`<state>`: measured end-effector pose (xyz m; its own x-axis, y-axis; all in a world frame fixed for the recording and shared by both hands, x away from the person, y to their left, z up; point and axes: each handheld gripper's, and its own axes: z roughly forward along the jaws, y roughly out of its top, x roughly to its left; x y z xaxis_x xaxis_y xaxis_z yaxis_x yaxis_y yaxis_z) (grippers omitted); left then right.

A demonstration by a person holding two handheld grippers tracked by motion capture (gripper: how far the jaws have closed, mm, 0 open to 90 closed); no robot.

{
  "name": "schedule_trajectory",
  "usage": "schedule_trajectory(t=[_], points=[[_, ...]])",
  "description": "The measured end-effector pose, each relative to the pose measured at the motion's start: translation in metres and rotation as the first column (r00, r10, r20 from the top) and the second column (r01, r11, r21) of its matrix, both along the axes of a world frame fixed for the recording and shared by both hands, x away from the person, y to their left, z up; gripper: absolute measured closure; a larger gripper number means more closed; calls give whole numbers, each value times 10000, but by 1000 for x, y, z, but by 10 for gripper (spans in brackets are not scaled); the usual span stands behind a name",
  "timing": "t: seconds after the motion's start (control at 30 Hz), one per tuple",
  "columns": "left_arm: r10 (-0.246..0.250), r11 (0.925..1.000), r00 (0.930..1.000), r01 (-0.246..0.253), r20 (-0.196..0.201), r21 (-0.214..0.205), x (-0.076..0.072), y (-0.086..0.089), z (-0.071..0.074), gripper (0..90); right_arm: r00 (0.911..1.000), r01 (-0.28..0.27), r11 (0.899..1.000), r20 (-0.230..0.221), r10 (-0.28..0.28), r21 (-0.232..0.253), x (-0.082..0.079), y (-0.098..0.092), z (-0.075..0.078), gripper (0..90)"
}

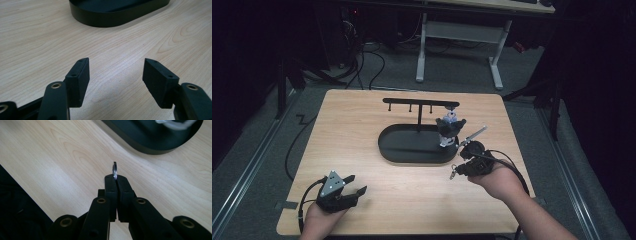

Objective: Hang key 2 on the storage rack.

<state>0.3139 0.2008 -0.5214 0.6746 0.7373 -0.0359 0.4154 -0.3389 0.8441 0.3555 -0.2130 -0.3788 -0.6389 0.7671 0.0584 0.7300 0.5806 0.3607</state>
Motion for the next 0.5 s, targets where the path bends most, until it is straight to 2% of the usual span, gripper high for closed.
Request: schedule_trajectory(t=[0.3,0.43,0.5], points=[[-28,10000,10000,28,-29,42,1,1,-1,391,9999,-84,9998,-99,82,-186,16,9,18,892],[-35,10000,10000,35,-7,55,1,1,-1,391,9999,-166,9997,23,167,-198,23,14,26,893],[-29,10000,10000,29,-10,49,1,1,0,391,10000,-22,9999,73,24,-164,26,16,29,893]])
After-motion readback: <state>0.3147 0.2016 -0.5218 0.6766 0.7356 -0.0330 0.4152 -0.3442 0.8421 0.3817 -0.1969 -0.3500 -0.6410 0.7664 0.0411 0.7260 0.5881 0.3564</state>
